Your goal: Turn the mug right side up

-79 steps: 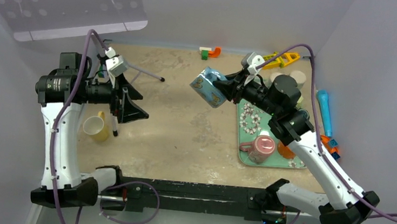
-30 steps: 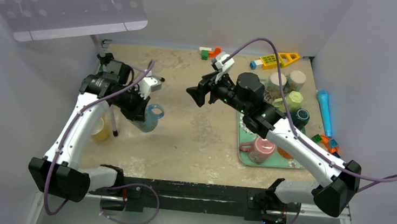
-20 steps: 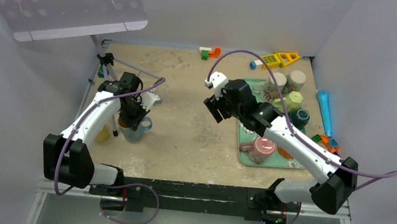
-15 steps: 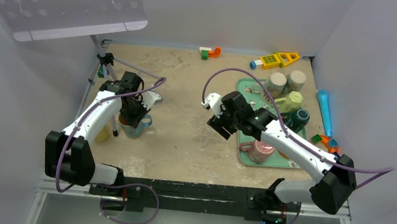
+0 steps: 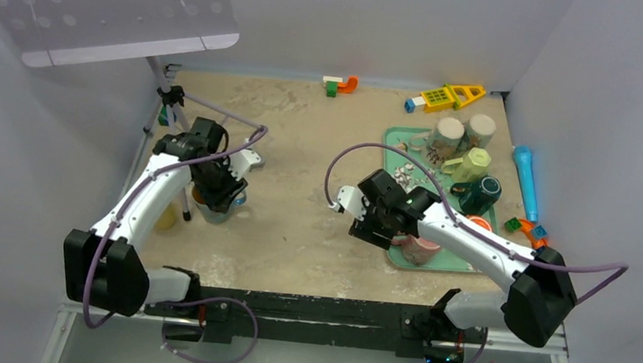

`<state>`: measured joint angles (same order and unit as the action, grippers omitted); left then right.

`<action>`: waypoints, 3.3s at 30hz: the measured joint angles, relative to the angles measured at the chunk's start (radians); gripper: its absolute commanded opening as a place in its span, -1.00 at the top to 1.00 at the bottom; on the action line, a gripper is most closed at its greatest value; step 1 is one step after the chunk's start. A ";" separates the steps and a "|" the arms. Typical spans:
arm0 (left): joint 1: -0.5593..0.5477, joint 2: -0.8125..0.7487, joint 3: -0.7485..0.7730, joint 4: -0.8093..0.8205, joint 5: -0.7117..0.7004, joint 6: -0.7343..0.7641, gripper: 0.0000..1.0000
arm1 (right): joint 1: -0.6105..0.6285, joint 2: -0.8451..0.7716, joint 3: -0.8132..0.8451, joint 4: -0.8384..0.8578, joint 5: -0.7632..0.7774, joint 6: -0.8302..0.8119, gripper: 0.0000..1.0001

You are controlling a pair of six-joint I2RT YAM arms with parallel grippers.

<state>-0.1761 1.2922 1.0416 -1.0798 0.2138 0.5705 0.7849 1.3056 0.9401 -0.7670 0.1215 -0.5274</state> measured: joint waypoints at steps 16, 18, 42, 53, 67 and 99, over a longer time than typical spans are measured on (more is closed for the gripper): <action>0.000 -0.178 0.153 -0.154 0.138 -0.002 -0.06 | 0.000 0.034 -0.130 -0.010 0.091 -0.036 -0.46; 0.000 -0.178 0.153 -0.166 0.147 -0.002 -0.06 | 0.000 0.027 -0.142 -0.006 0.102 -0.042 -0.26; 0.000 -0.213 0.393 -0.304 0.491 -0.034 -0.32 | -0.018 -0.117 0.078 0.069 0.311 0.018 1.00; 0.000 -0.214 0.530 -0.330 0.665 -0.107 -0.57 | -0.020 -0.402 0.069 0.294 0.261 0.086 1.00; 0.000 -0.216 0.645 -0.277 0.803 -0.202 -0.92 | -0.018 -0.344 0.018 0.936 -0.328 0.531 1.00; -0.262 -0.070 0.468 0.197 0.915 -0.619 0.55 | -0.020 -0.147 -0.022 1.413 -0.579 0.838 1.00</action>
<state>-0.4385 1.2221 1.5101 -0.8829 1.1290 -0.0486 0.7650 1.1584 0.9180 0.6464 -0.4580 0.3103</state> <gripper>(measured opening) 0.428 0.232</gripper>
